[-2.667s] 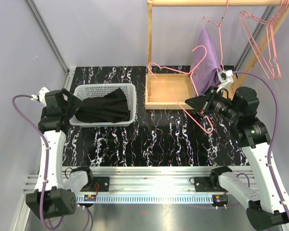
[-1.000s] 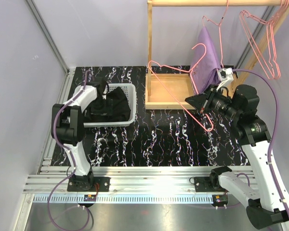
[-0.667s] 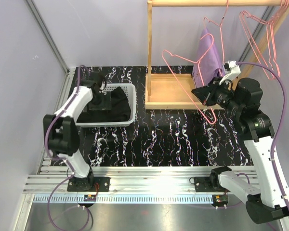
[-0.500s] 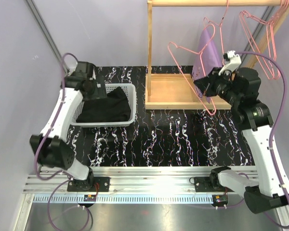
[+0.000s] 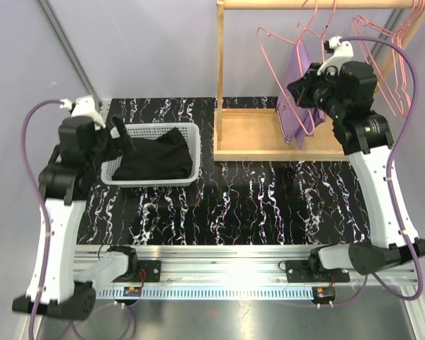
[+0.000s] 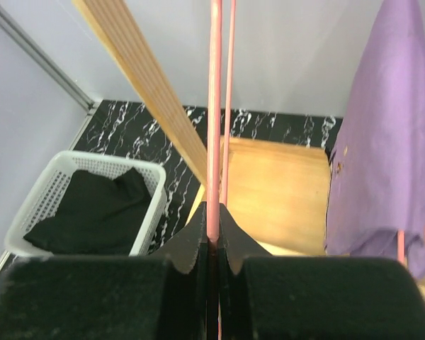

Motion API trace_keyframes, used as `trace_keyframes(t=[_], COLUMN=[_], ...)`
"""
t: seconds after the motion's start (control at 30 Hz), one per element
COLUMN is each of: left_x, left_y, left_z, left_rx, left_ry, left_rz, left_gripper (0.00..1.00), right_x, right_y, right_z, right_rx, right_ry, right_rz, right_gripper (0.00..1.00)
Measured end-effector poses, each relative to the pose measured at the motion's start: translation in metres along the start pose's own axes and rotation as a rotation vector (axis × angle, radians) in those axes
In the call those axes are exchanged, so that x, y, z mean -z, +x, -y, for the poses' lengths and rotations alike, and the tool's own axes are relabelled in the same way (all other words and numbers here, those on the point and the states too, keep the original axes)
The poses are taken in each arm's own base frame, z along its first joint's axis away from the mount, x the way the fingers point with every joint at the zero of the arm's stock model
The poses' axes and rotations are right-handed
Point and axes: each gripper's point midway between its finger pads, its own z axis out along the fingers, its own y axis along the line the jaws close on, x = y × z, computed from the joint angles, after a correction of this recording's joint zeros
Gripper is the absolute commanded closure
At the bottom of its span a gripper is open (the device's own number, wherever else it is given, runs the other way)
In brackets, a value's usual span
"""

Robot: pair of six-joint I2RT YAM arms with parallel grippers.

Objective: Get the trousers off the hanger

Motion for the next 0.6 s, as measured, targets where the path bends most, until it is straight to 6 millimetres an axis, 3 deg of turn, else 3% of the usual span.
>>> trace_keyframes(t=[0.17,0.33,0.47,0.6], left_x=[0.029,0.025,0.02,0.022], left_y=[0.015,0.045,0.053,0.053], left_z=[-0.01,-0.018,-0.018,-0.015], left_rx=[0.023,0.018,0.025,0.04], left_ry=[0.031,0.024,0.021,0.037], left_rz=[0.108,0.08,0.053,0.055], left_gripper=[0.01,0.01,0.01,0.01], right_x=[-0.032,-0.069,-0.088,-0.096], right_y=[-0.021,-0.028,-0.016,-0.003], right_z=[0.004,0.014,0.023,0.018], right_rx=[0.024,0.045,0.05,0.061], right_ry=[0.015,0.049,0.093,0.119], right_rz=[0.035,0.036,0.008,-0.014], right_gripper=[1.0,1.0,1.0,1.0])
